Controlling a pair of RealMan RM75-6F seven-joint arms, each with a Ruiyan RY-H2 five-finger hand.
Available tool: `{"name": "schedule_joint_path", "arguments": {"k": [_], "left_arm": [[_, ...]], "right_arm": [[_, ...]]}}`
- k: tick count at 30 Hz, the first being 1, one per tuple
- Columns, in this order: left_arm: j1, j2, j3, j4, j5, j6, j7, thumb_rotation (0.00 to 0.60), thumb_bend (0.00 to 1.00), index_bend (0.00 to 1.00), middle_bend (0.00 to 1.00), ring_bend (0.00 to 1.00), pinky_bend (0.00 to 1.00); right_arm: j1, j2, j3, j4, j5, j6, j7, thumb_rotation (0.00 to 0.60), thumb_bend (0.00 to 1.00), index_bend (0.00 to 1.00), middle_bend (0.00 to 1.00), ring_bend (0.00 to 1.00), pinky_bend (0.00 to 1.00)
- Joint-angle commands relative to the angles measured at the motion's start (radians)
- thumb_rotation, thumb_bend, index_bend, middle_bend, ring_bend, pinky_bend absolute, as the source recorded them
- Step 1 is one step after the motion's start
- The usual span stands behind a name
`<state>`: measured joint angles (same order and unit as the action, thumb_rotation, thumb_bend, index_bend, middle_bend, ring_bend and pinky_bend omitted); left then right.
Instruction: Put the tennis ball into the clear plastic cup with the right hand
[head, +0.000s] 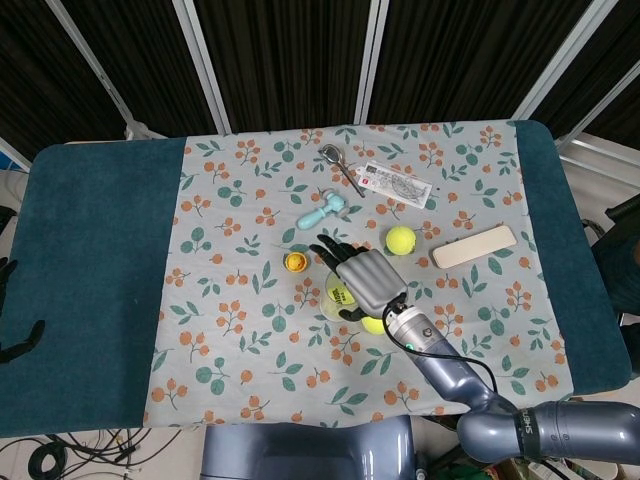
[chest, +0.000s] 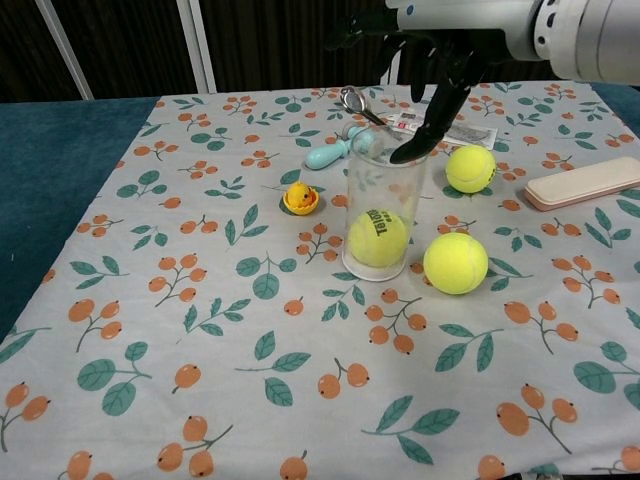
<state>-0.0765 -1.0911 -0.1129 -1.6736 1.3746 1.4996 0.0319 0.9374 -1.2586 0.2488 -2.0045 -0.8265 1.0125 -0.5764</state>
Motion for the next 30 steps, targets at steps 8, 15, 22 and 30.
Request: {"name": "schedule_joint_path", "arguments": {"k": [8, 15, 22, 30], "left_arm": [[0.003, 0.002, 0.000, 0.001, 0.002, 0.005, -0.003, 0.600, 0.30, 0.03, 0.03, 0.00, 0.00], [0.004, -0.001, 0.005, -0.005, 0.008, 0.009, 0.012, 0.600, 0.30, 0.03, 0.03, 0.00, 0.00], [0.011, 0.000, 0.016, -0.030, 0.013, 0.012, 0.033, 0.600, 0.30, 0.03, 0.03, 0.00, 0.00], [0.016, 0.002, 0.030, -0.064, 0.027, 0.014, 0.055, 0.600, 0.30, 0.03, 0.03, 0.00, 0.00]], "right_arm": [[-0.169, 0.194, -0.083, -0.138, -0.184, 0.253, -0.051, 0.600, 0.11, 0.00, 0.00, 0.11, 0.25], [-0.448, 0.263, -0.270, -0.079, -0.480, 0.540, -0.007, 0.600, 0.11, 0.00, 0.00, 0.09, 0.24], [-0.650, 0.185, -0.370, 0.137, -0.596, 0.692, 0.078, 0.600, 0.12, 0.00, 0.00, 0.09, 0.24], [-0.731, 0.095, -0.361, 0.309, -0.615, 0.694, 0.163, 0.600, 0.12, 0.00, 0.00, 0.09, 0.24]]}}
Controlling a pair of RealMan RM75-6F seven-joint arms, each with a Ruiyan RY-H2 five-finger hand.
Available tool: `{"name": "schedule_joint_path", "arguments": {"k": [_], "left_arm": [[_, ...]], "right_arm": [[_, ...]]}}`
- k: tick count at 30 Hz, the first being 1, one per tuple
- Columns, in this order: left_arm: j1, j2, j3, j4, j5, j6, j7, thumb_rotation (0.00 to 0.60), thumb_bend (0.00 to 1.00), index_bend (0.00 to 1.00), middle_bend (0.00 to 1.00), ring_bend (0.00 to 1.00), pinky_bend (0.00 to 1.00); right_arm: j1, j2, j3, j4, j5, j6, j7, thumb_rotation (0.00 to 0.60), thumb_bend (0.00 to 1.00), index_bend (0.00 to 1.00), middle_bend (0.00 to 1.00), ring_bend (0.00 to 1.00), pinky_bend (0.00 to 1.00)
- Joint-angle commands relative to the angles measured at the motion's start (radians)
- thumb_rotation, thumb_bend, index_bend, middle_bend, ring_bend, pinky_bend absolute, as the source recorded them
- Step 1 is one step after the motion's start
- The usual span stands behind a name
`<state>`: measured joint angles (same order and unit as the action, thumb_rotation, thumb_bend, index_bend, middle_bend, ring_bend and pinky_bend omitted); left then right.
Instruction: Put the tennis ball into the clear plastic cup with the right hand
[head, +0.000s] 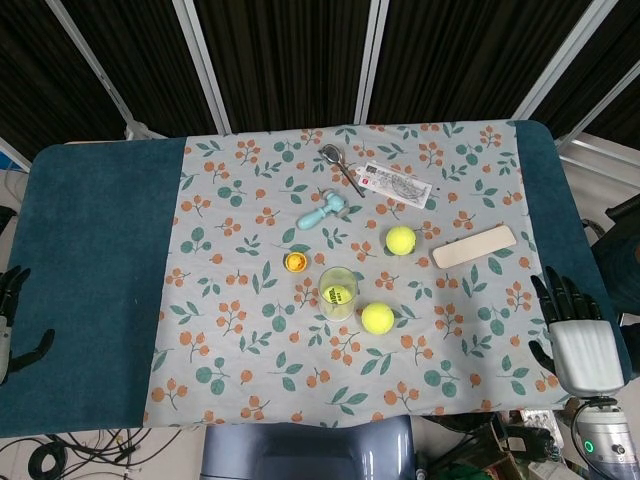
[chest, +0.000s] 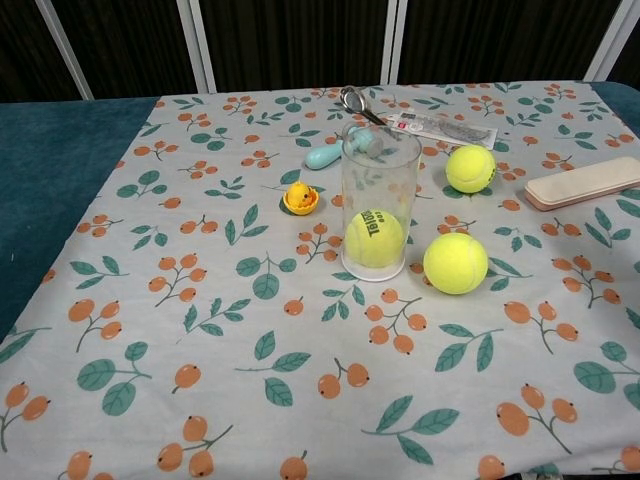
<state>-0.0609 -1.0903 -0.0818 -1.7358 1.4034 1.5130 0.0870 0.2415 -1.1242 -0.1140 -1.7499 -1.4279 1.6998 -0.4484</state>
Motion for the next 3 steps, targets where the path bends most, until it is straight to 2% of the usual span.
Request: {"name": "schedule_joint_path", "arguments": {"k": [1, 3], "left_arm": [[0.001, 0.001, -0.001, -0.002, -0.004, 0.000, -0.001, 0.600, 0.30, 0.03, 0.03, 0.00, 0.00], [0.002, 0.003, -0.002, -0.002, -0.006, 0.000, -0.004, 0.600, 0.30, 0.03, 0.03, 0.00, 0.00]], "right_arm": [[-0.041, -0.049, 0.008, 0.067, -0.015, 0.008, 0.041, 0.600, 0.12, 0.00, 0.00, 0.09, 0.24], [-0.048, -0.061, 0.017, 0.082, -0.017, 0.005, 0.052, 0.600, 0.12, 0.00, 0.00, 0.09, 0.24]]}}
